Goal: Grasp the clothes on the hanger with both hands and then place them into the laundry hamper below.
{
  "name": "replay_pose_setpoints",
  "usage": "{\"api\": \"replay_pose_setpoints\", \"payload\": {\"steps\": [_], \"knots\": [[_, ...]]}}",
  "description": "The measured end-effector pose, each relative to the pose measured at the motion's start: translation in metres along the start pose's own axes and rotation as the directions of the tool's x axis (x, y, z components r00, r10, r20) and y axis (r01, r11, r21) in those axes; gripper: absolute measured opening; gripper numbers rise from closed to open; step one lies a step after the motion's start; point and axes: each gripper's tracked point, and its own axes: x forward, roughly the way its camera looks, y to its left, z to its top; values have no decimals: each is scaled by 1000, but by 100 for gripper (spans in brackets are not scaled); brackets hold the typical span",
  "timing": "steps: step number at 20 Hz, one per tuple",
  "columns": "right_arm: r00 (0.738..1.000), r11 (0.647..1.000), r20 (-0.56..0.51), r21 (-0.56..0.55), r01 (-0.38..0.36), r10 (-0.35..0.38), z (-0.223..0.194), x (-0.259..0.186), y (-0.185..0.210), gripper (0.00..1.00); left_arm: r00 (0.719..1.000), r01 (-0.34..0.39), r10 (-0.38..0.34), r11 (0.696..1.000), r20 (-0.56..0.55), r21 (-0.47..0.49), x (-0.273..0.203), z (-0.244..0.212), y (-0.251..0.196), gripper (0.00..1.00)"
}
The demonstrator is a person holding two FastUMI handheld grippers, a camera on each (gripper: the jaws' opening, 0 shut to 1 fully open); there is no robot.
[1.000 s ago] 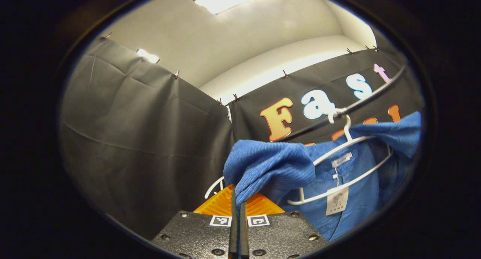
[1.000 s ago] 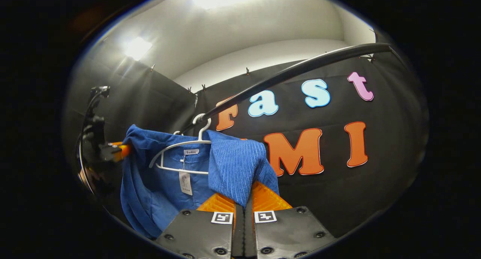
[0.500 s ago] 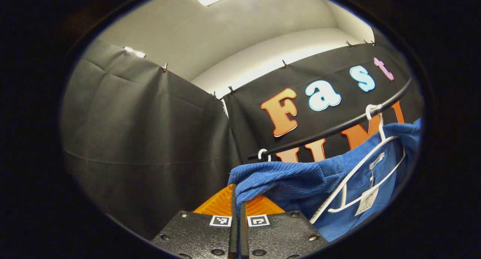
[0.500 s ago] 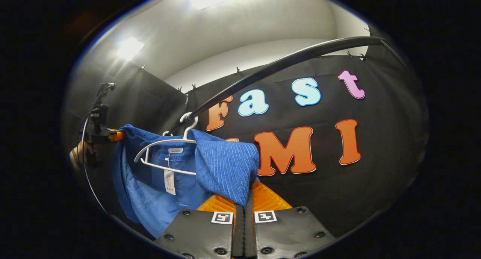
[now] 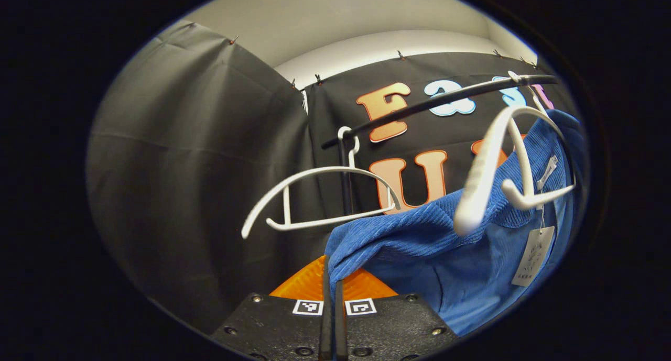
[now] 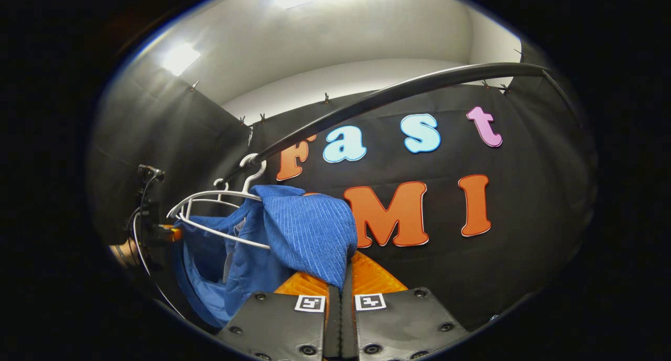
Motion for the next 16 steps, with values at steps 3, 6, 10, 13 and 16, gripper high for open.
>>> {"api": "replay_pose_setpoints", "payload": {"steps": [3, 6, 10, 13, 16], "knots": [[999, 999, 26, -21, 42, -42, 7, 11, -6, 7, 999, 23, -22, 999, 23, -33, -11, -12, -11, 4], [994, 994, 61, -49, 98, -95, 19, 30, -20, 7, 998, 47, -46, 999, 51, -20, -30, -5, -30, 4], [977, 980, 97, -37, 196, -191, 29, 50, -56, 7, 990, 97, -99, 995, 102, 22, -52, 13, -59, 0], [967, 970, 96, -48, 240, -234, 24, 61, -77, 7, 982, 140, -141, 990, 125, 14, -59, 24, -79, 2], [947, 945, 82, -82, 317, -311, 14, 71, -110, 7, 976, 177, -176, 984, 126, 3, -63, 27, -102, 2]]}}
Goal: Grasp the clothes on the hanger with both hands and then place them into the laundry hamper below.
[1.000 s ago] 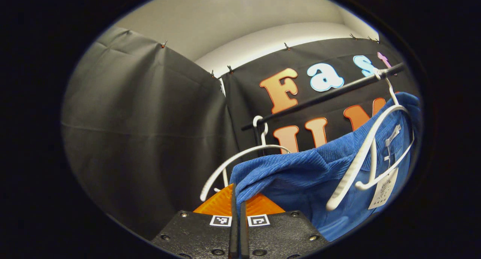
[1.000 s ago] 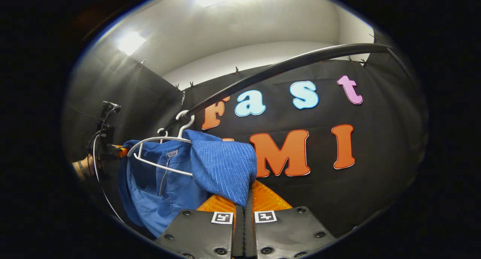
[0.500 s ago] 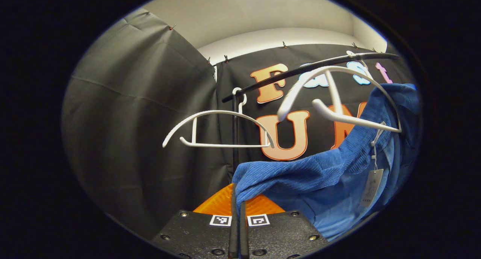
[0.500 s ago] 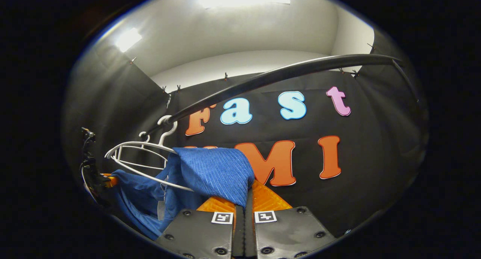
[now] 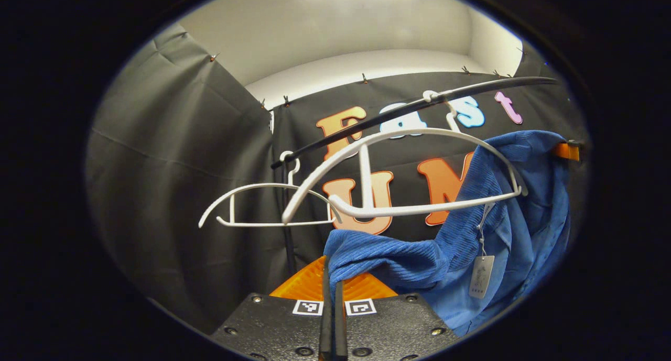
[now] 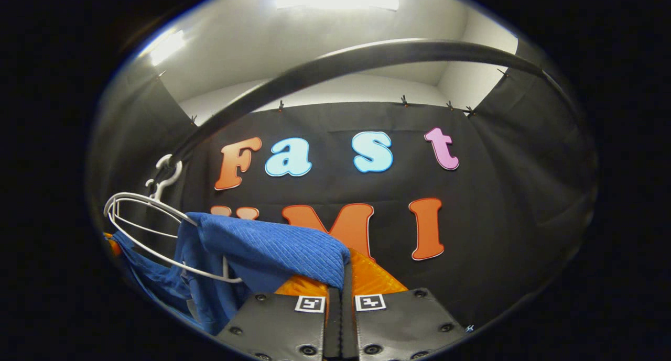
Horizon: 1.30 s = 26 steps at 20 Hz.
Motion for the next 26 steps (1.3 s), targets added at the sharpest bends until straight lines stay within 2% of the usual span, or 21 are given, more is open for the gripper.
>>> {"api": "replay_pose_setpoints", "payload": {"steps": [4, 8, 10, 13, 19, 23, 26], "knots": [[994, 996, -61, -25, 85, -87, -26, 12, -31, 7, 999, 49, -49, 998, -19, -36, 0, -10, -31, 2], [972, 980, -132, -62, 187, -194, -58, 18, -71, 8, 994, 94, -97, 993, -51, -72, 2, -24, -64, 0], [970, 981, -149, -34, 189, -192, -68, 13, -79, 7, 992, 106, -112, 990, -61, -91, -2, -30, -76, 2], [971, 984, -164, -57, 169, -176, -77, -3, -82, 7, 986, 131, -142, 983, -85, -129, -5, -37, -92, 2], [982, 995, -159, -36, 96, -101, -67, -24, -68, 7, 985, 132, -144, 984, -97, -121, -8, -38, -95, 2], [981, 999, -193, 16, -32, 34, -77, -35, -23, 8, 984, 117, -131, 986, -117, -115, -18, -44, -96, 0], [958, 985, -228, 59, -162, 171, -93, -52, 31, 7, 978, 128, -149, 982, -146, -139, -24, -54, -109, 2]]}}
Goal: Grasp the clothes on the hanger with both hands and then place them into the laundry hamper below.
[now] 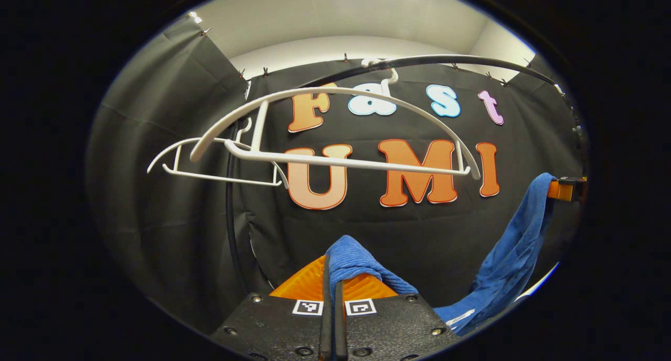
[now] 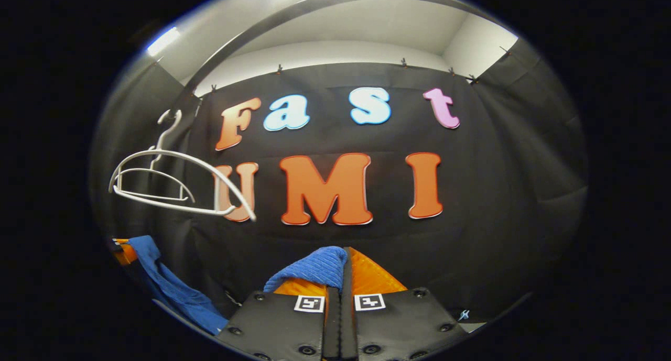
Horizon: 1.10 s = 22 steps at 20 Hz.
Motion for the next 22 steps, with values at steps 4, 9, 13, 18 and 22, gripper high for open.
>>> {"api": "replay_pose_setpoints", "payload": {"steps": [4, 9, 13, 18, 22], "knots": [[983, 987, -97, 14, -158, 158, -48, -3, 70, 8, 997, 59, -62, 997, -56, -48, 2, -26, -25, 2], [925, 971, -295, 101, -218, 238, -137, -14, 117, 8, 956, 161, -193, 975, -221, -152, 1, -96, -64, 2], [851, 974, -474, 135, -183, 226, -218, -31, 129, 7, 881, 183, -262, 957, -393, -226, -12, -171, -82, 2], [722, 980, -663, 122, -158, 199, -322, -61, 144, 8, 729, 151, -320, 938, -606, -313, -45, -264, -89, 3], [610, 981, -770, 124, -147, 189, -395, -89, 145, 8, 600, 160, -318, 947, -734, -280, -69, -327, -102, 4]]}}
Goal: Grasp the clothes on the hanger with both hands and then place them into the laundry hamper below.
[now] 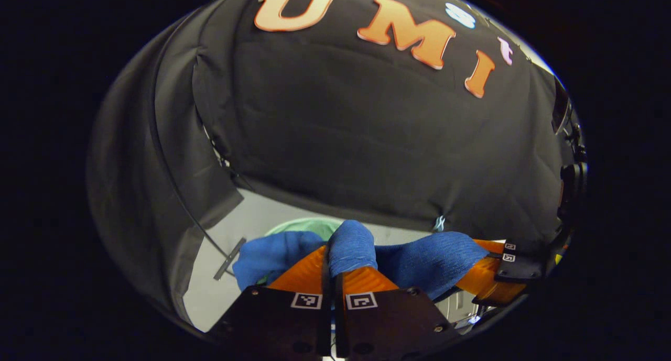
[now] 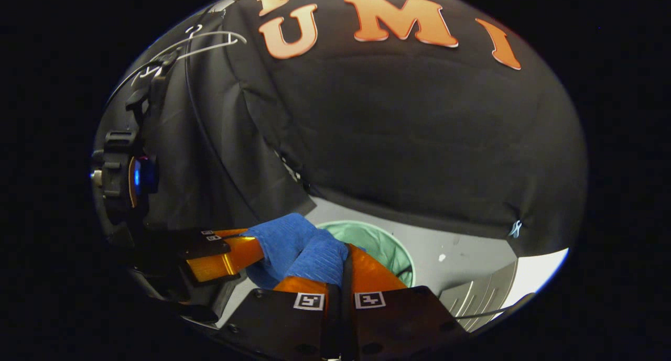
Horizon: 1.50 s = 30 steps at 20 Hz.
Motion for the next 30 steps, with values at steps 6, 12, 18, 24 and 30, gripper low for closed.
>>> {"api": "replay_pose_setpoints", "payload": {"steps": [6, 12, 18, 24, 30], "knots": [[983, 999, -183, 45, 26, -18, -57, 36, 1, 8, 975, -27, 18, 999, -220, -38, 16, -70, 5, 4], [961, 995, -275, 86, 55, -29, -92, 46, -10, 12, 967, -65, 50, 996, -252, -52, 9, -84, 17, 14], [952, 1000, -306, 27, 14, -6, -110, 43, 6, 61, 954, -98, 76, 993, -291, -62, -5, -107, 32, 65], [947, 999, -320, 27, 33, -23, -125, 40, 11, 99, 948, -122, 105, 992, -299, -40, -14, -115, 42, 98], [955, 998, -293, 20, 55, -47, -120, 25, 7, 99, 967, -123, 107, 991, -232, -55, -31, -99, 48, 98]]}}
